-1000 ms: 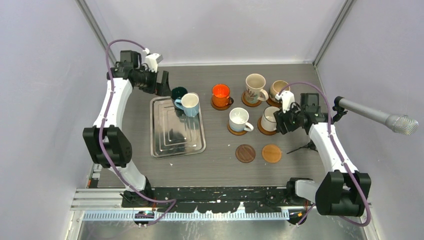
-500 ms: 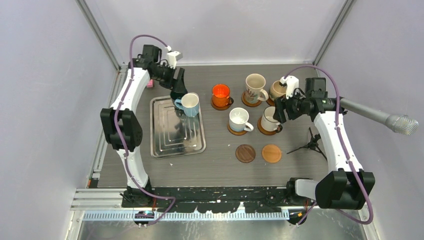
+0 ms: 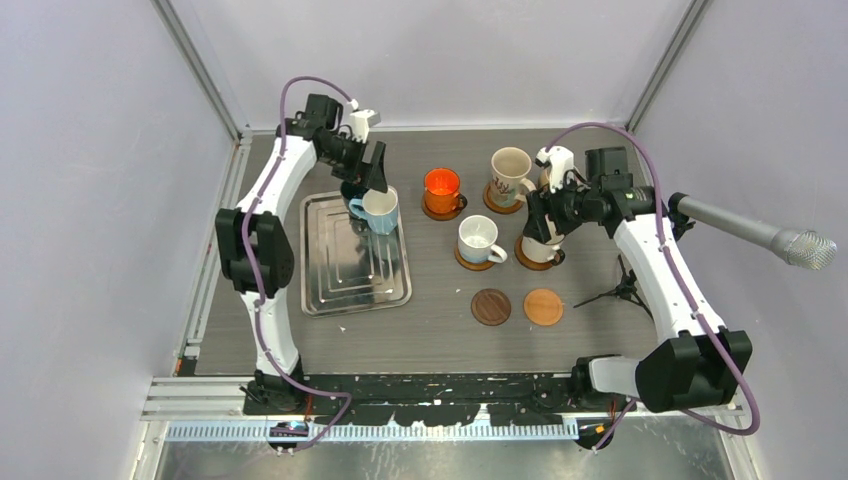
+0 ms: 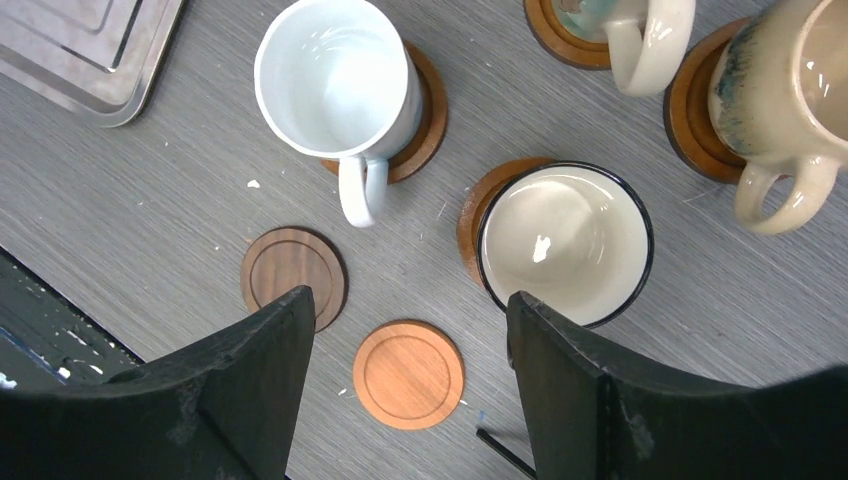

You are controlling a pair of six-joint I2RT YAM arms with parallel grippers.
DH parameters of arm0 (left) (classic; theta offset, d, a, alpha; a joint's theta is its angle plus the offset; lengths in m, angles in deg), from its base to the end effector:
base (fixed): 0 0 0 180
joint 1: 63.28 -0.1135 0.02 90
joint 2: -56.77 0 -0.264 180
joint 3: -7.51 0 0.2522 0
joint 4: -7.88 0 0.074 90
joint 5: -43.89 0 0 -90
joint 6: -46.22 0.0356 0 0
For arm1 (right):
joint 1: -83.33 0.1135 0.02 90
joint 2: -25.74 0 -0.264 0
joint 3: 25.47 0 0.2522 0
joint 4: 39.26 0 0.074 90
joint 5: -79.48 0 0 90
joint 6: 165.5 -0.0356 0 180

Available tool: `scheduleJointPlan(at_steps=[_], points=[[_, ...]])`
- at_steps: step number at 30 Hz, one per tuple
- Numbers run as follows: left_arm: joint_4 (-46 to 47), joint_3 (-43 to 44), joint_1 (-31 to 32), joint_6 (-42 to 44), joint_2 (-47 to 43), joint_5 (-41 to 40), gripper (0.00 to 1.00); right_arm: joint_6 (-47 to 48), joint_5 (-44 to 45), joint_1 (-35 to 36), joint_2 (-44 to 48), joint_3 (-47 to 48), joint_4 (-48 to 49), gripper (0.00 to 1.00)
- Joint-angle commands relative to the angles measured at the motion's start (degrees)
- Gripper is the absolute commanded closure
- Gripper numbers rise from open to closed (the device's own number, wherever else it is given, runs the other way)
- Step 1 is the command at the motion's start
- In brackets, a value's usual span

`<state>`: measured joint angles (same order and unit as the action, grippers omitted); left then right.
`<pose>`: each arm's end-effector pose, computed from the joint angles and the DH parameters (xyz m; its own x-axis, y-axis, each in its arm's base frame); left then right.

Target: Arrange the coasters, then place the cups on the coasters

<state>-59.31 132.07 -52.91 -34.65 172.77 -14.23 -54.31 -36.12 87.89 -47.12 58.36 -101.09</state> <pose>0.4288 -0.0976 0.2993 -0.7621 0.2764 -0.5855 0.5512 0.7515 -0.3626 0.2547 0.0357 0.3315 -0.5967 -0.3746 -0.7097 -0.5998 0.7957 0.0843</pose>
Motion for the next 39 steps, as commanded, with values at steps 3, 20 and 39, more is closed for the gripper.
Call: scheduleJointPlan(at_steps=[3, 20, 39], points=[[0.3, -3.5, -2.3, -0.5, -4.6, 4.2, 0.16, -1.3, 0.5, 1.2, -0.9, 2.9, 2.0, 0.25], [-0.9, -2.5, -6.9, 5.6, -3.1, -2.9, 0.5, -1.9, 0.6, 1.8, -1.0, 2.6, 2.2, 0.25], [1.6, -1.6, -3.7, 3.4, 0.6, -11.5, 0.65, -2.2, 0.8, 2.2, -0.6, 1.4, 2.2, 0.25]])
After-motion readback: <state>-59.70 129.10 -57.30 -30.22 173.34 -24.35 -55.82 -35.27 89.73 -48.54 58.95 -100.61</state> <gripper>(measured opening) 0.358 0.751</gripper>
